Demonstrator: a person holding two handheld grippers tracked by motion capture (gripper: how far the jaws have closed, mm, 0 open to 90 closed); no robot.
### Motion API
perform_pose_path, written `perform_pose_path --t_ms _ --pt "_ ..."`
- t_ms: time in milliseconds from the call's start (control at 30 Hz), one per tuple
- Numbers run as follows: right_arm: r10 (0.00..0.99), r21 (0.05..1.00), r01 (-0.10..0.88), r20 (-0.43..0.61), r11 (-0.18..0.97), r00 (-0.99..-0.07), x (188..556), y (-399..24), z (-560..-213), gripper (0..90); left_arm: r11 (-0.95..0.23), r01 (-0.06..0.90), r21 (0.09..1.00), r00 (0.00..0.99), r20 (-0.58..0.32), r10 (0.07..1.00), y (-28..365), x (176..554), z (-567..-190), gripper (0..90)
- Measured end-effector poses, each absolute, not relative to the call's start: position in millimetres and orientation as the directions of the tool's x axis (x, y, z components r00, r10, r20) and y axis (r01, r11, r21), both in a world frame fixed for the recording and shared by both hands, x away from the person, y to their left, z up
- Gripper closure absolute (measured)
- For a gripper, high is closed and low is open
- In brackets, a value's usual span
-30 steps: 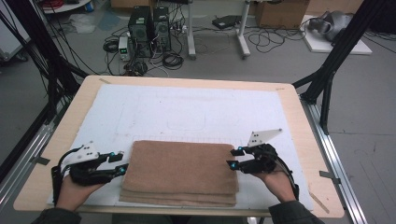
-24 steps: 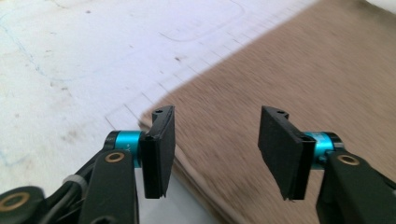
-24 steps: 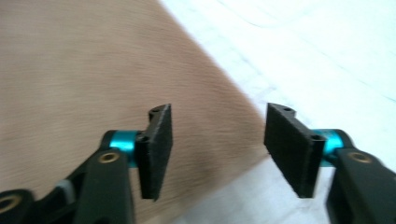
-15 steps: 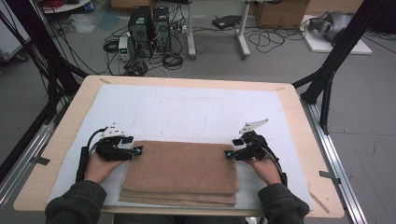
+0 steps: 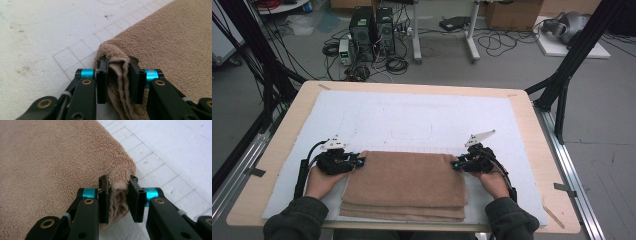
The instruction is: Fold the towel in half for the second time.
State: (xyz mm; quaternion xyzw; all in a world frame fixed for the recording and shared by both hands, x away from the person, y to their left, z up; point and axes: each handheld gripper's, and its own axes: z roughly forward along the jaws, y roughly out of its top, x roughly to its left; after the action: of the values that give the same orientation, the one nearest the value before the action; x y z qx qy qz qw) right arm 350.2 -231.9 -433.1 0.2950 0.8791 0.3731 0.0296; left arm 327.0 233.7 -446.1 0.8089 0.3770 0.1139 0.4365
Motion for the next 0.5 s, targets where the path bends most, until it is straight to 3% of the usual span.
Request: perform_pose_path --t_ms 500 --pt "0.571 0.689 0.483 0.122 0.54 -0.812 355.1 -230.1 -412.0 77.7 -0.276 0.494 0.825 0.627 -0.118 0.77 228.7 330.7 -432.4 76.8"
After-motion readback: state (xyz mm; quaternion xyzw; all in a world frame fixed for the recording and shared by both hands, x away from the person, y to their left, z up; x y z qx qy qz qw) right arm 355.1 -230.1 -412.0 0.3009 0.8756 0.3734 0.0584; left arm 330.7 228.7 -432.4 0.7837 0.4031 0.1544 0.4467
